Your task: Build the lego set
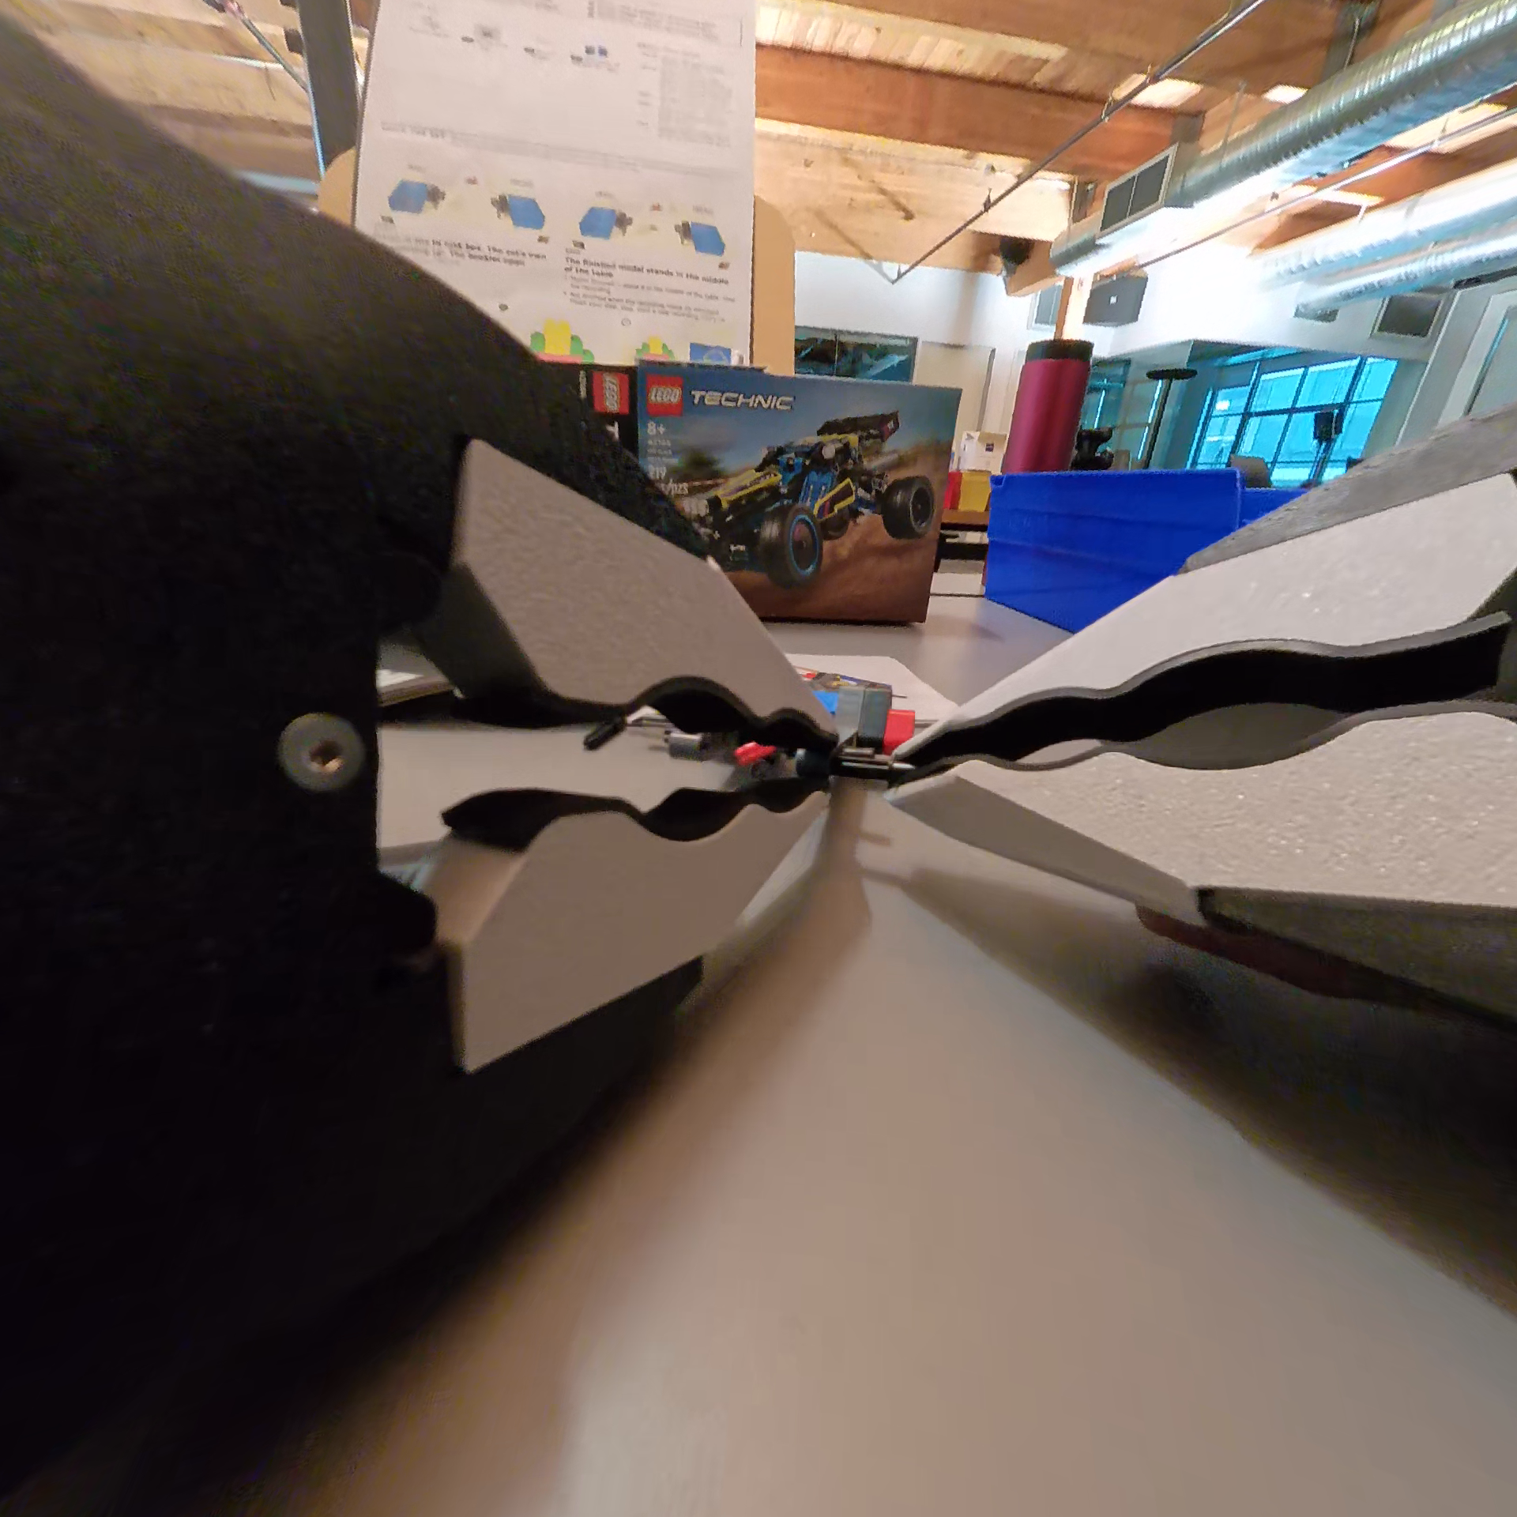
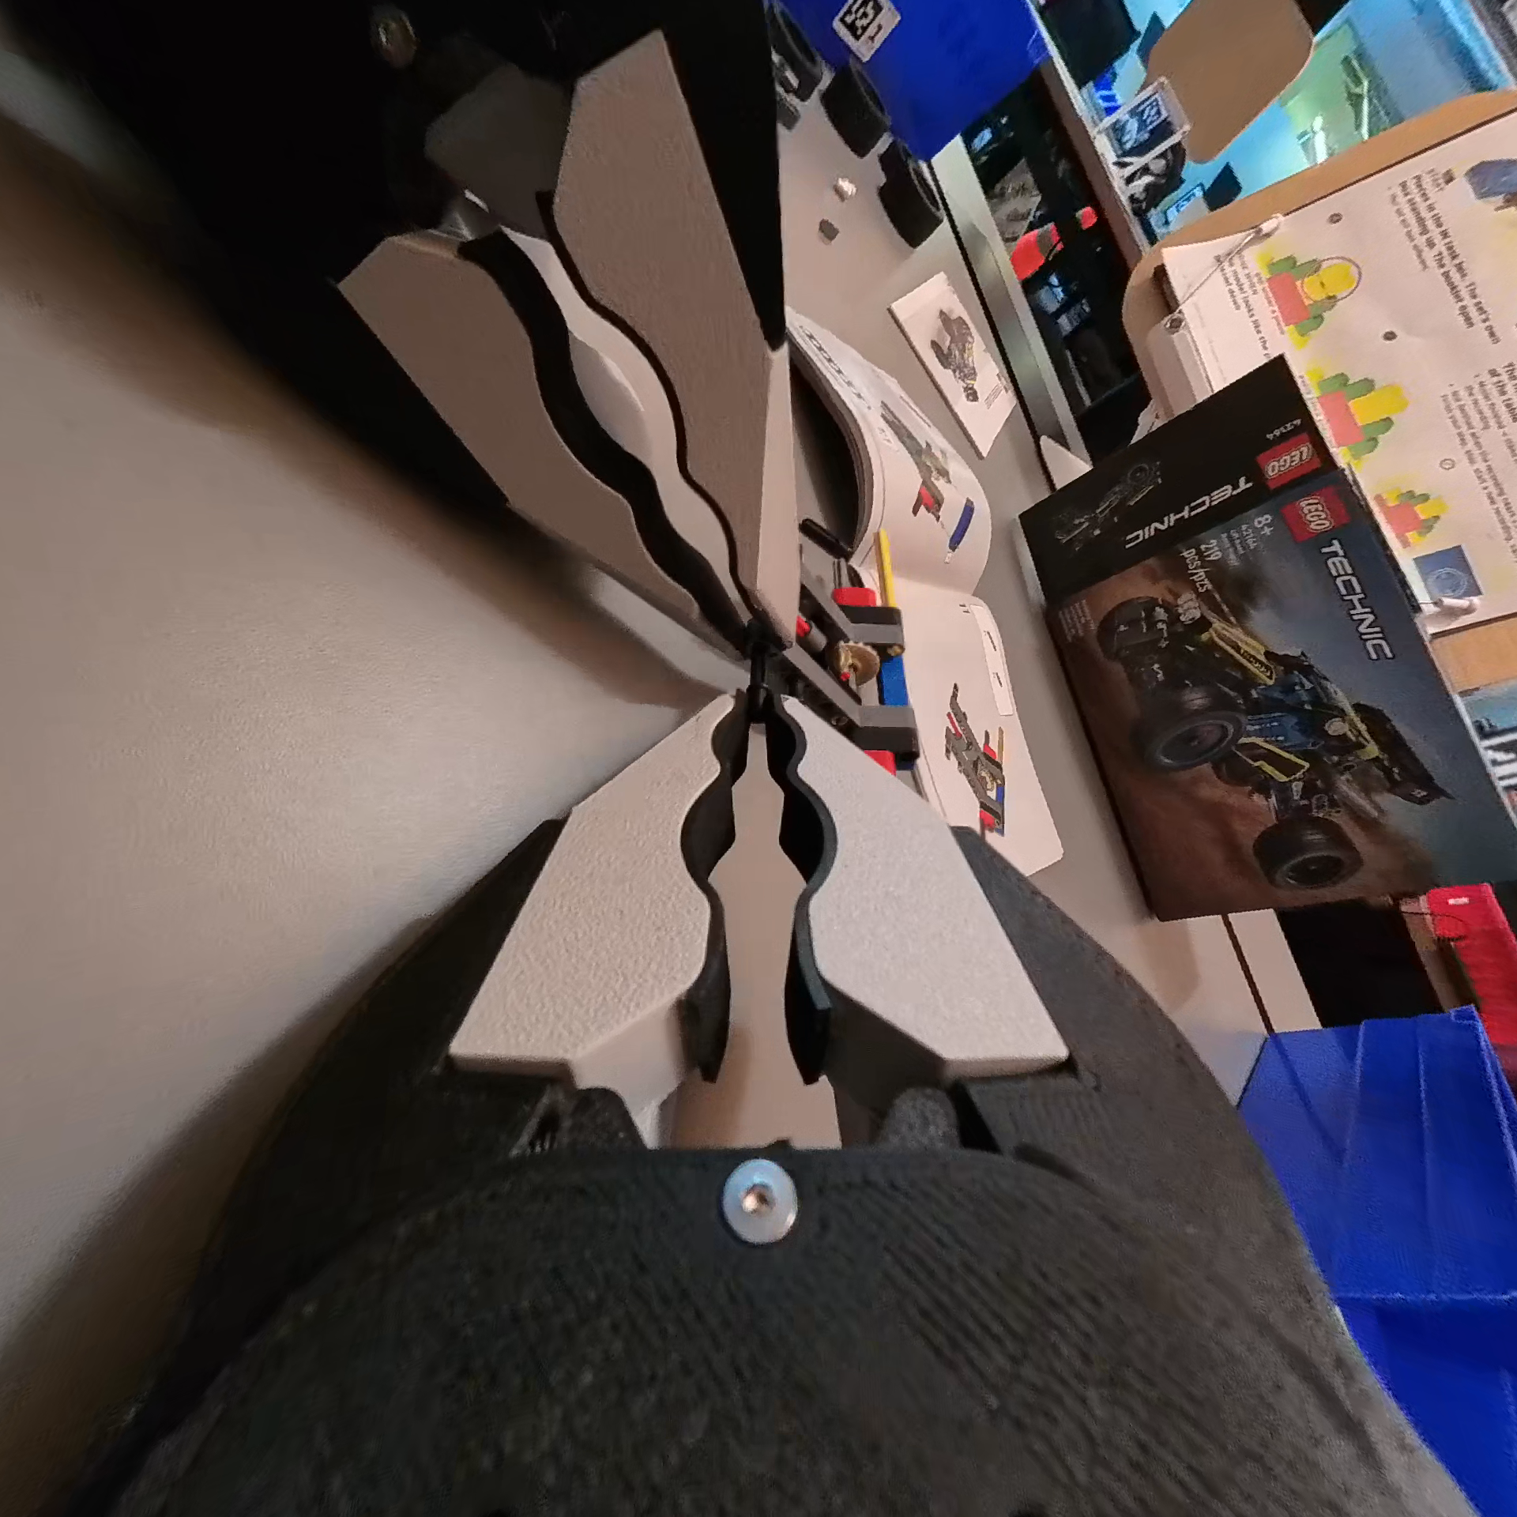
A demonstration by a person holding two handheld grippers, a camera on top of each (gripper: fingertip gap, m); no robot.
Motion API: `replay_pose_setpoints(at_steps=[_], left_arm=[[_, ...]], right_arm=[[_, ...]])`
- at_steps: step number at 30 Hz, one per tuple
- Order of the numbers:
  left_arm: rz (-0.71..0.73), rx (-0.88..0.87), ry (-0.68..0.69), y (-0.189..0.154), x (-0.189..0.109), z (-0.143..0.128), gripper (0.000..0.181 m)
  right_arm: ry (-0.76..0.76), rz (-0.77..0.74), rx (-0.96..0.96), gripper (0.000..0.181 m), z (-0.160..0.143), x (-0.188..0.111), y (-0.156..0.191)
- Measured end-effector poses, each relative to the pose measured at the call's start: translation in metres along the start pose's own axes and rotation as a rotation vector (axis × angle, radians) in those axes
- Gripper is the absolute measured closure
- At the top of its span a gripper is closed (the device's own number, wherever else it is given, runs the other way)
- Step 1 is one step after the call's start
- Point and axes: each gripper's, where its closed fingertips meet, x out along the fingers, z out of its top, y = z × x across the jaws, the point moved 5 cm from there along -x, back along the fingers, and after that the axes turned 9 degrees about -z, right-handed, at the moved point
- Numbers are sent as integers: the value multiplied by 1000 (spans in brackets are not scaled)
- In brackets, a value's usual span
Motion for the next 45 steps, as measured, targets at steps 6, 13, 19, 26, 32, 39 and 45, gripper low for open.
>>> replay_pose_setpoints(at_steps=[6, 13, 19, 26, 32, 39, 45], left_arm=[[20, 32, -4, 0, -3, 2, 177], [-6, 29, -4, -2, -3, 2, 177], [-9, 15, -7, -2, -4, 3, 178], [-6, -2, -29, 1, -7, 5, 178], [-16, -6, -34, 1, -7, 5, 178], [-26, -3, -17, 0, -7, 5, 177], [-33, 10, -14, -1, -6, 7, 177]], right_arm=[[-33, 4, 4, 179, 2, -2, -1], [-22, 19, -26, 178, -1, 0, 1], [-34, 22, -36, 179, -2, 0, 1], [-83, 52, -30, 179, -2, -1, -3], [-83, 58, -54, 179, -4, -1, -2], [-51, 50, -91, 179, -6, 3, 0], [-32, 72, -96, 179, -9, 5, 2]])
